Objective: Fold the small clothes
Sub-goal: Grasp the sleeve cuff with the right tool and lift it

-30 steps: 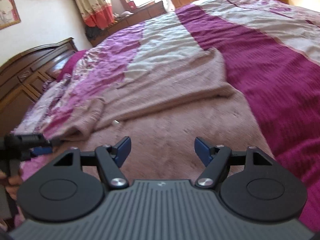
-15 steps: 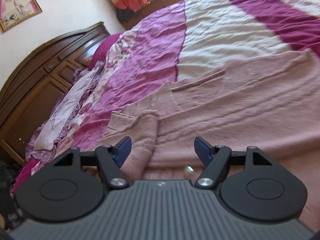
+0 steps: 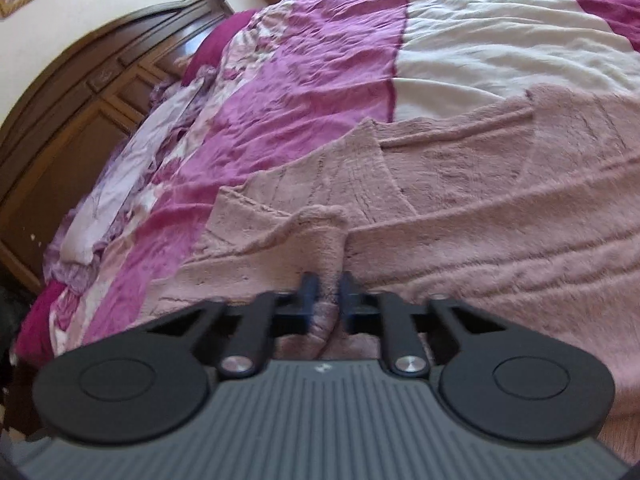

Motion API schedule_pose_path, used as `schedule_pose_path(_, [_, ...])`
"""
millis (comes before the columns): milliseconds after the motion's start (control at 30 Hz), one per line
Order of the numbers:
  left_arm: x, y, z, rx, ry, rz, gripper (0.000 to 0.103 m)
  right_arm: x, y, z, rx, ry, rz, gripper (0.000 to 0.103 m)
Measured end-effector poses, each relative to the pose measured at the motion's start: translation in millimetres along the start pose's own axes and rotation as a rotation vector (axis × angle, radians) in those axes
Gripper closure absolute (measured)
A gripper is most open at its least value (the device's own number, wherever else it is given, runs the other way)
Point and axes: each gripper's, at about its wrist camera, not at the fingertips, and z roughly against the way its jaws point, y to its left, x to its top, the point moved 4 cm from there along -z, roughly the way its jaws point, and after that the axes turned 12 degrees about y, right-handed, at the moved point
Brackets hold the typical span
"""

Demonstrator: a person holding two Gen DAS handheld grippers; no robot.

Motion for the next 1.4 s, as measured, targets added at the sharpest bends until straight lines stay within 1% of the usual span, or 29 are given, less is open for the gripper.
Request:
schedule_pose_path(67, [-0.4,2.3,-0.8,-0.012,-0.002,0.012,0.045,7.7,7.9,6.5,-0.028,-0.048,0.053,0.093])
schedule_pose_path(167, [-1.2,6.5,-2.0,-0.035,-0.001,0.033,0.044,20.7,20.3,21.8,-0.075,-0.147,0.101,0.094])
schedule_pose_path(200, [-0.9,7.6,-2.8,-0.041,0.001,0.037,0.044,23.4,21.6,22.1,-0.091,-0.152,0.11,0.094])
schedule_pose_path(267, [-0.8,8.5,-3.6,-0.046,0.001,0.042,0.044,26.2,19.5,13.3,-0.124,-0.113,0.127,0.094])
schedule_pose_path(300, [-1.0,8.1,-3.8,-0.046,0.0,0.041,0.043,24.7,17.3,7.2,-0.146,-0.084,0.135,0.093])
schedule_pose_path(333, [-1.2,7.6,-3.9,-0.044,-0.001,0.038,0.043,21.9,13.9,-1.3,-0.174,-0.039,0.146,0.09])
schedule_pose_path(367, [-1.3,7.4,-4.1,-0.042,-0.003,0.036,0.043,19.3,10.9,-8.0,-0.195,-0.008,0.151,0.09])
schedule_pose_path(400, [-1.4,6.6,-4.3,-0.039,-0.004,0.032,0.043,15.5,7.1,-13.5,-0.208,0.01,0.153,0.089])
schedule_pose_path(467, [-2.0,5.4,-4.2,-0.035,-0.006,0.027,0.042,11.9,6.4,-11.5,-0.21,-0.015,0.151,0.089])
schedule_pose_path(533, [-1.8,5.9,-4.7,-0.037,-0.007,0.028,0.042,10.7,10.0,-4.7,-0.236,-0.024,0.129,0.075])
schedule_pose_path(567, [-1.8,6.1,-4.6,-0.039,-0.008,0.029,0.041,10.1,15.5,0.0,-0.25,-0.038,0.137,0.072])
schedule_pose_path(600, [-2.0,6.8,-4.0,-0.039,-0.008,0.029,0.041,9.3,23.6,3.4,-0.266,-0.059,0.159,0.068])
schedule_pose_path(633, [-1.5,6.8,-2.5,-0.037,-0.006,0.032,0.041,8.2,33.5,6.9,-0.279,-0.081,0.191,0.061])
schedule_pose_path(667, [-0.4,7.2,-0.4,-0.032,0.001,0.034,0.041,6.5,43.1,11.8,-0.288,-0.103,0.225,0.058])
schedule_pose_path(700, [1.2,8.1,2.3,-0.023,0.011,0.035,0.041,4.1,54.7,16.9,-0.284,-0.121,0.26,0.055])
schedule_pose_path(767, [4.0,10.4,7.9,0.001,0.034,0.036,0.041,0.8,73.7,22.5,-0.242,-0.127,0.305,0.055])
schedule_pose_path(900, [10.1,25.0,22.6,0.014,0.055,0.049,0.04,-7.8,104.4,19.4,-0.142,-0.081,0.348,0.055])
schedule_pose_path(967, [11.4,34.9,25.9,0.046,0.074,0.052,0.04,-16.5,121.1,12.6,-0.117,-0.049,0.385,0.055])
schedule_pose_path(1000, [11.7,42.0,26.6,0.073,0.091,0.054,0.04,-21.2,129.3,7.7,-0.115,-0.034,0.41,0.055])
schedule_pose_path(1067, [10.3,56.2,29.4,0.103,0.107,0.072,0.04,-31.4,146.5,-1.1,-0.119,-0.014,0.464,0.055])
schedule_pose_path(1233, [6.9,88.6,36.4,0.122,0.109,0.143,0.04,-52.8,179.5,-25.1,-0.135,0.02,0.604,0.055])
schedule_pose_path(1400, [6.1,103.1,39.9,0.128,0.103,0.177,0.04,-62.2,198.5,-52.8,-0.189,0.073,0.734,0.056])
